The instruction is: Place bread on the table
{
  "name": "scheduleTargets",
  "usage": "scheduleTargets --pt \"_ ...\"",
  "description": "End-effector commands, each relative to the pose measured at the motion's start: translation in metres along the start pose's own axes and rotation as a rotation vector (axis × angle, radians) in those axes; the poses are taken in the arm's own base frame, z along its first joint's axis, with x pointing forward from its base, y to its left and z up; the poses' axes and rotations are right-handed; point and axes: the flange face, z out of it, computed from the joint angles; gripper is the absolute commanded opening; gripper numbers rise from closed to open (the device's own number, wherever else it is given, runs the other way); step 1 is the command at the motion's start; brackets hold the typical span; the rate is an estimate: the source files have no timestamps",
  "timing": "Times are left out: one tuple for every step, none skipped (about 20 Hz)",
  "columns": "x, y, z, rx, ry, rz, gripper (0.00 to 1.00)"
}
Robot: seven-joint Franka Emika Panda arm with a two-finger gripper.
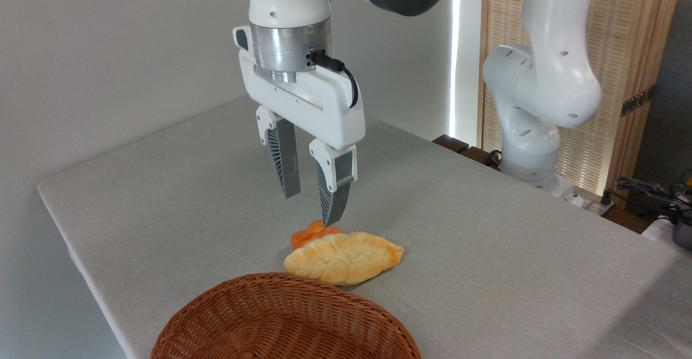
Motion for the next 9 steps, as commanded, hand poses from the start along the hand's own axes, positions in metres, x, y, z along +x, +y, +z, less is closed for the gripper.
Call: scheduleTargets --pt "0.01 0.0 0.005 0.012 -0.007 -0.058 1.0" --pt "0.015 0.003 0.01 0.008 -0.015 -0.09 1.0" --pt "0.016 0.003 0.011 0.008 -0.015 -0.106 1.0" --pt "0.017 0.004 0.011 0.007 -0.017 -0.109 1.0" --pt "0.017 0.004 0.011 0.008 -0.016 -0.108 1.0" --pt "0.018 0.004 0.011 0.01 -0.013 -0.105 1.0" --pt "0.018 0.004 0.011 0.011 -0.01 -0.105 1.0" --pt "0.019 0.002 0.012 0.017 -0.001 -0.107 1.0" --pt "0.02 0.001 0.012 0.019 0.008 -0.107 1.0"
